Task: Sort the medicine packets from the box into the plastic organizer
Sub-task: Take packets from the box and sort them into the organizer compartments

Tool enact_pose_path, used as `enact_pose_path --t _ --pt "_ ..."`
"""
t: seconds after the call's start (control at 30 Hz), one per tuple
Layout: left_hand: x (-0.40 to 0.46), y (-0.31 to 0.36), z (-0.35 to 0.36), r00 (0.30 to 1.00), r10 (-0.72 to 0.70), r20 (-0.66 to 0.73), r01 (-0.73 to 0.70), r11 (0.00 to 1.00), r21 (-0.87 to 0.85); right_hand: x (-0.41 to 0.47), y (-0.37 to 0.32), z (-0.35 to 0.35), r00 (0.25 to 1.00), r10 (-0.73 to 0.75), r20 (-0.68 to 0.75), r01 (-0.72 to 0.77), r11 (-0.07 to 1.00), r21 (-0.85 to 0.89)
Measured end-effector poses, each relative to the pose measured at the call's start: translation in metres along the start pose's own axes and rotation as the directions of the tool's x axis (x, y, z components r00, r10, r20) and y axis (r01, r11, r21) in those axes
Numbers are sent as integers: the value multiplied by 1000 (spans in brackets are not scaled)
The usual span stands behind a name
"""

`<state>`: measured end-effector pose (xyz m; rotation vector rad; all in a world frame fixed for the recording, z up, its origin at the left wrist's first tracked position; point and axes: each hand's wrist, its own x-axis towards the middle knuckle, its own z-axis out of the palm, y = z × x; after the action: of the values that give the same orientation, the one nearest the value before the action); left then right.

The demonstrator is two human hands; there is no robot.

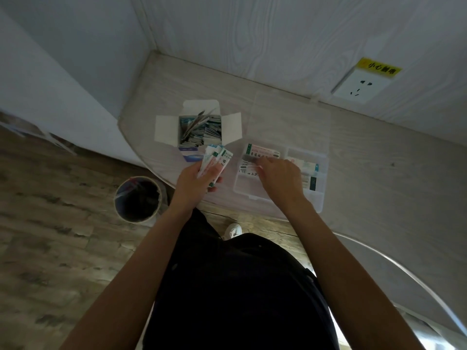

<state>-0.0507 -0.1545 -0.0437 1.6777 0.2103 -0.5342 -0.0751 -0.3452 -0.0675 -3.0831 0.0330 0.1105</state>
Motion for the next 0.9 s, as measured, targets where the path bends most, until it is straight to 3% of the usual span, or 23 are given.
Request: enact_pose_path --t 0.27,0.5,0.9 --pt "1 1 0 1000 -7 -2 7 1000 -16 16 -1 -5 983 -120 136 138 981 -134" --pt "2 2 1 1000 2 17 -2 1000 -11 17 11 -1 965 -200 172 209 977 -38" --pt "2 6 7 1000 2 31 -3 999 36 17 0 8 979 -202 -14 194 918 345"
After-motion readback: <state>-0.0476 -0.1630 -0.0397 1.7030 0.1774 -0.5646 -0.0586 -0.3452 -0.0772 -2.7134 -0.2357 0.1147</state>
